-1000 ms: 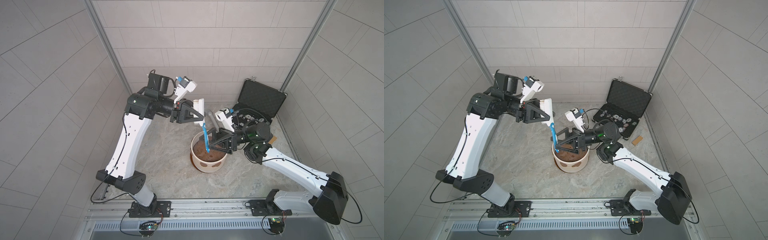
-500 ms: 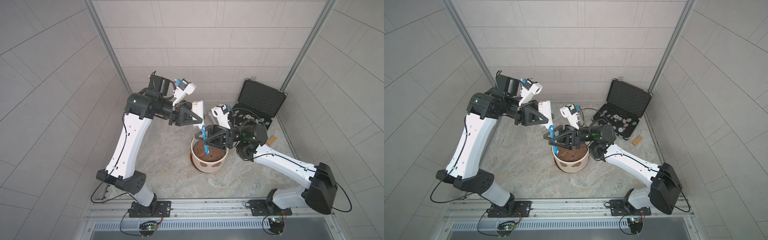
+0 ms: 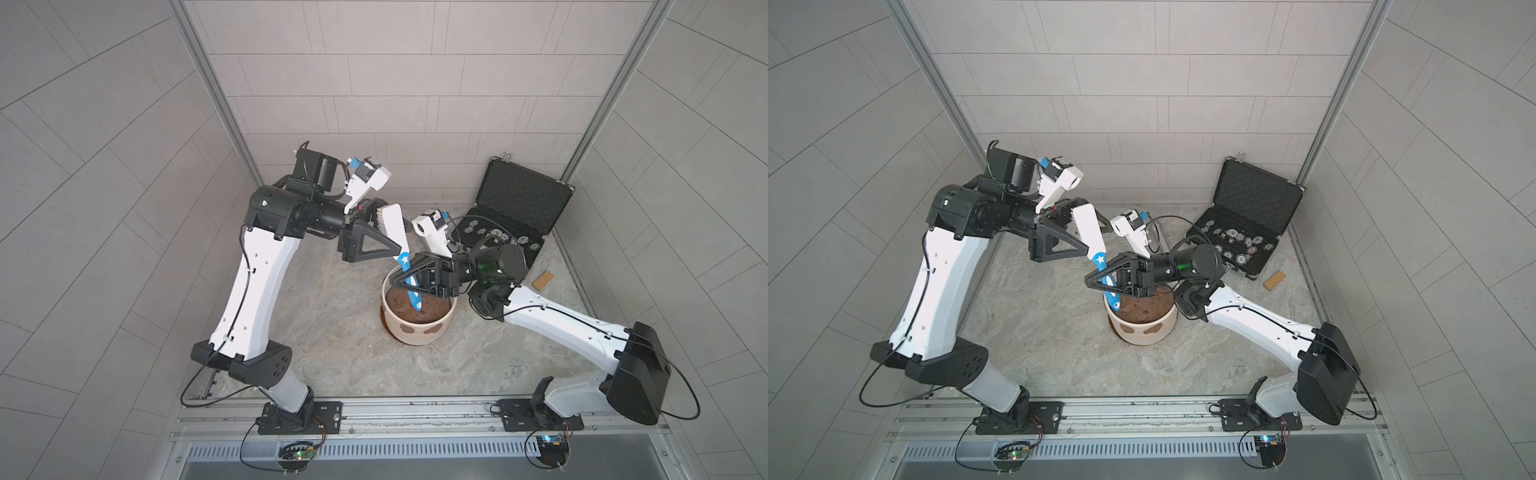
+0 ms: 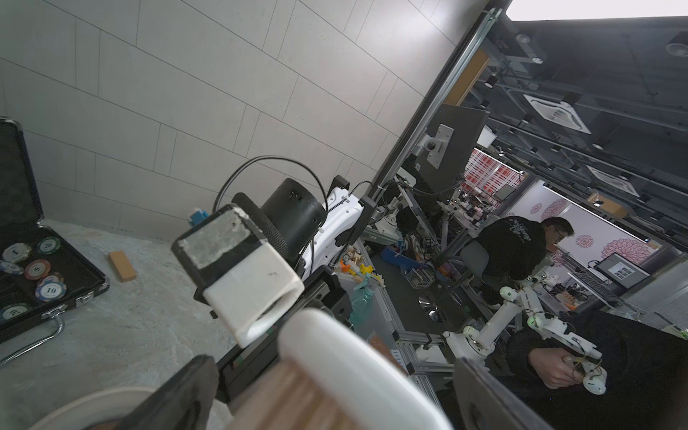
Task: Scrub the dried mud off the ceramic pot
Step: Pick up the brush from the center of the board.
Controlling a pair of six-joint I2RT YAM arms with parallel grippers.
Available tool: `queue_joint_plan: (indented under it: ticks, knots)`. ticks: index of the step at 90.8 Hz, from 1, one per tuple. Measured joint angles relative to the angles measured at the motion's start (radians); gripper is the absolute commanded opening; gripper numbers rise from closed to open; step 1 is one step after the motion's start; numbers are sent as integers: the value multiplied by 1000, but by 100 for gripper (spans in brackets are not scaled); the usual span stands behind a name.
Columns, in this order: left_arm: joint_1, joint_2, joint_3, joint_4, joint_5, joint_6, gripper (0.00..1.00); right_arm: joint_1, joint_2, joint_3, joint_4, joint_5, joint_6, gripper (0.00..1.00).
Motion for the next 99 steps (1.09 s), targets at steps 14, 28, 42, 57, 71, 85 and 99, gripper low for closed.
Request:
queue_joint_plan:
  ticks: [14,28,42,57,71,85,99]
  knots:
    - [41,-54,-42,45,-218,-66,100,-27,-111,116,-592,64,-409,0]
    - [58,-101,-113,68,-364,-101,100,-39,-179,240,-1036,209,-731,0]
    - [57,-100,-200,138,-381,-220,100,-23,-163,315,-1339,481,-930,0]
    - [55,-96,-322,267,-449,-423,100,-14,-124,292,-1458,814,-958,0]
    - [32,-96,-391,360,-540,-574,100,-7,-50,280,-1452,916,-907,0]
    - [5,-78,-410,406,-624,-694,100,38,71,330,-1452,1004,-874,0]
    - [1,-59,-410,420,-683,-774,96,60,129,360,-1450,1093,-831,0]
